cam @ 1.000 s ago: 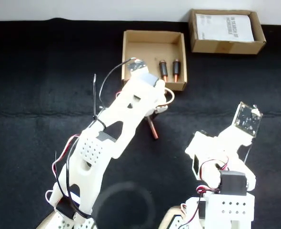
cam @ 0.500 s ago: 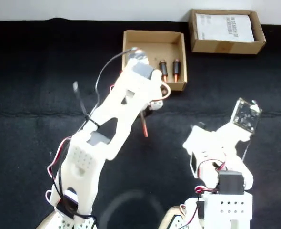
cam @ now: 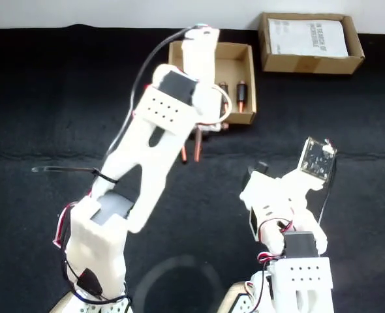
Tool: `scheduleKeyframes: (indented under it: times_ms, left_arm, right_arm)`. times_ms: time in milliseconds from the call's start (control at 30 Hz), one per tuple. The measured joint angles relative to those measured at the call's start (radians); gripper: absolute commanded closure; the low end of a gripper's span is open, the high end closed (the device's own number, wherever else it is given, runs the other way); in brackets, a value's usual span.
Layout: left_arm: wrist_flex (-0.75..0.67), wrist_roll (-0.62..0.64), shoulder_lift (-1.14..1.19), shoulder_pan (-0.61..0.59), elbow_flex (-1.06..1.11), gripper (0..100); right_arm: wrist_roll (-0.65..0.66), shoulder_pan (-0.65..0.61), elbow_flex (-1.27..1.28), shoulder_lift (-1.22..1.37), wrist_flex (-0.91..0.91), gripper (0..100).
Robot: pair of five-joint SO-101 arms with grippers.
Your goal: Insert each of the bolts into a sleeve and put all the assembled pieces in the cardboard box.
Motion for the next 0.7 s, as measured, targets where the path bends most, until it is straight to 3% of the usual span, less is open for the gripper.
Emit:
scheduleKeyframes:
  times_ms: [333, 700]
  left_arm:
    - [-0.218, -0.049, -0.072, -0.014, 0.0, 99]
    - [-0.315, -0.138, -0.098, -0.087, 0.0, 99]
  right_arm:
    - [0.127, -0.026, 0.21, 0.0, -0.29, 99.1]
    - [0.147, -0.068, 0.245, 0.0, -0.391, 99.1]
